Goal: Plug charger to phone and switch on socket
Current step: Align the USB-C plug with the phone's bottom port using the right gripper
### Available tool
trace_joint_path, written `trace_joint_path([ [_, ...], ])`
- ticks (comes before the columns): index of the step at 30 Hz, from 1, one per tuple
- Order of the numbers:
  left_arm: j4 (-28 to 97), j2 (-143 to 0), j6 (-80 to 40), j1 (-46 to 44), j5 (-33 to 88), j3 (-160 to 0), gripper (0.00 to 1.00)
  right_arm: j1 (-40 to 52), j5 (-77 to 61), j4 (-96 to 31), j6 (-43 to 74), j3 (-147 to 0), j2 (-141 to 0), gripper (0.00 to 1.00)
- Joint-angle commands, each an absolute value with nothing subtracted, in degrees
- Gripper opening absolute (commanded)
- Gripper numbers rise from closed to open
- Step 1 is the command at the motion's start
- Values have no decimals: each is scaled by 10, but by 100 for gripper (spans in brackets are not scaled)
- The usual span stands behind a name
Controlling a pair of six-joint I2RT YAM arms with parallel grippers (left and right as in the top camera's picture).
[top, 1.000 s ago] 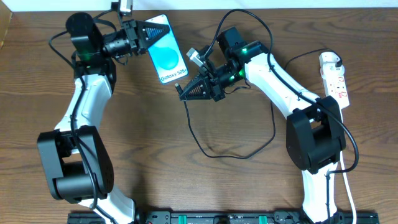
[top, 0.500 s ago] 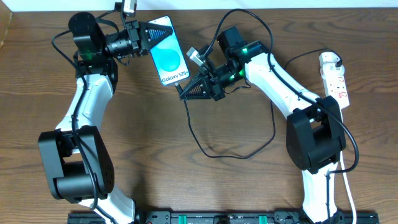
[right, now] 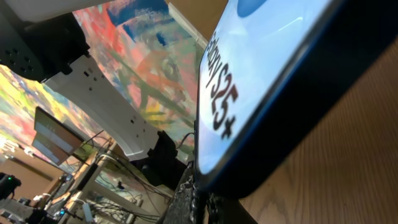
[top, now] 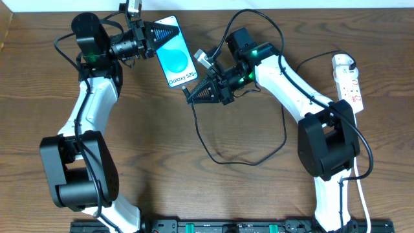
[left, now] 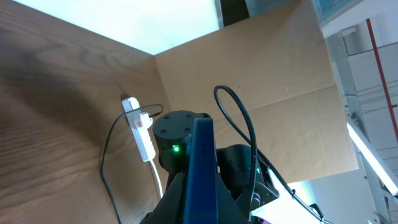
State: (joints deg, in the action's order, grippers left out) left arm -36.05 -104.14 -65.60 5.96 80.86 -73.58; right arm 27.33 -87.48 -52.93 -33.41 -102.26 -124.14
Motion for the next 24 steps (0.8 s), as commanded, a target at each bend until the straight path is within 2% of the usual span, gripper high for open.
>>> trace_joint_path([
  [1, -366, -1031, -638, 62, 819, -736, 7, 277, -895, -529, -328, -1019, -1248, 1],
  [24, -366, -1031, -643, 62, 827, -736, 7, 267, -895, -529, -328, -1019, -1248, 1],
])
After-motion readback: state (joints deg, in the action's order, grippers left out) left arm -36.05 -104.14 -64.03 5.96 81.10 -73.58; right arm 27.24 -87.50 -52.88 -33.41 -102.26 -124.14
